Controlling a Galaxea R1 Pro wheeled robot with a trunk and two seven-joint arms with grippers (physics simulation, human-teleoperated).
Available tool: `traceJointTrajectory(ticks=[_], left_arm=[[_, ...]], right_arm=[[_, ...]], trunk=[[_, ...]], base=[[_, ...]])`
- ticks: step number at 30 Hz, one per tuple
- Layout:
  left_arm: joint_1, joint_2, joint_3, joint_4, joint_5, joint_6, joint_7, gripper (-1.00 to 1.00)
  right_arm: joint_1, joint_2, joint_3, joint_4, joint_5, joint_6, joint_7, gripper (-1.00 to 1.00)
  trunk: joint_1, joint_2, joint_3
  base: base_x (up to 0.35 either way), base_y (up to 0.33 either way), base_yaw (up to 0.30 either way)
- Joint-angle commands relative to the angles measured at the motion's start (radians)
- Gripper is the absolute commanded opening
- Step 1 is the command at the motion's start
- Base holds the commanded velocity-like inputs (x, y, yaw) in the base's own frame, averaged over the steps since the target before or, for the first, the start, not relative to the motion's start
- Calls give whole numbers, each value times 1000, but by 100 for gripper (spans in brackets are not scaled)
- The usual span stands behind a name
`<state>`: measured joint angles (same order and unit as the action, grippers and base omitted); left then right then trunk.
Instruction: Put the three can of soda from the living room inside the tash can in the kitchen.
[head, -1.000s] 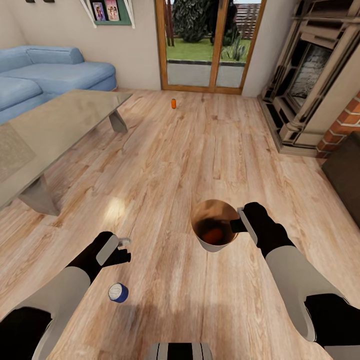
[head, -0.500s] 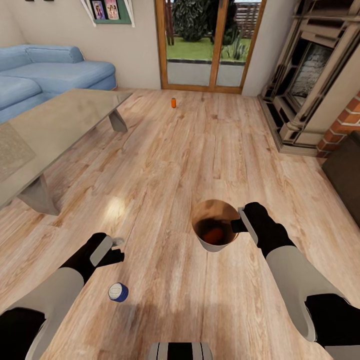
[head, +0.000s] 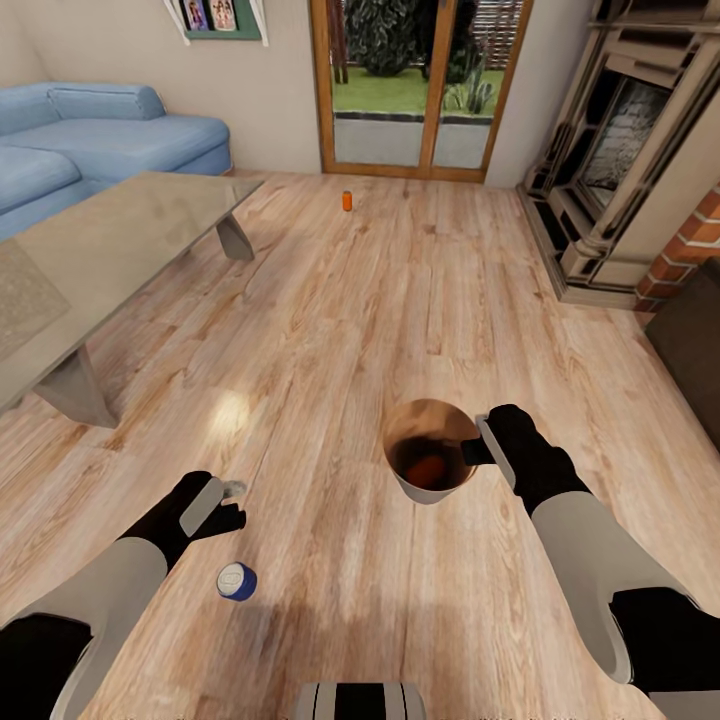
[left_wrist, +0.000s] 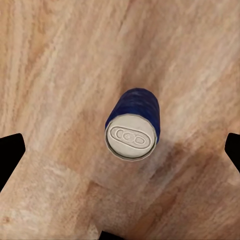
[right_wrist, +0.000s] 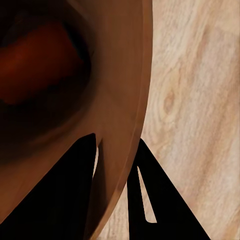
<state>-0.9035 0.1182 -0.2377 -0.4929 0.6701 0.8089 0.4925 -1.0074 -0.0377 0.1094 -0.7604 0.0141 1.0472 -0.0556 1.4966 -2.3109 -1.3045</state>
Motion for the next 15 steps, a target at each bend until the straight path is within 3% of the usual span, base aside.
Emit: traceJointTrajectory(ticks=[1, 15], left_arm=[[0, 0, 0, 0, 0, 0, 0, 100], [0, -5, -1, -1, -1, -2, 0, 100]], right_arm=[[0, 0, 0, 0, -11, 0, 3, -100], [0, 1, -1, 0, -11, 0, 3, -100]], trunk=[[0, 0, -1], [0, 0, -23]], base=[[0, 0, 0], [0, 0, 0]])
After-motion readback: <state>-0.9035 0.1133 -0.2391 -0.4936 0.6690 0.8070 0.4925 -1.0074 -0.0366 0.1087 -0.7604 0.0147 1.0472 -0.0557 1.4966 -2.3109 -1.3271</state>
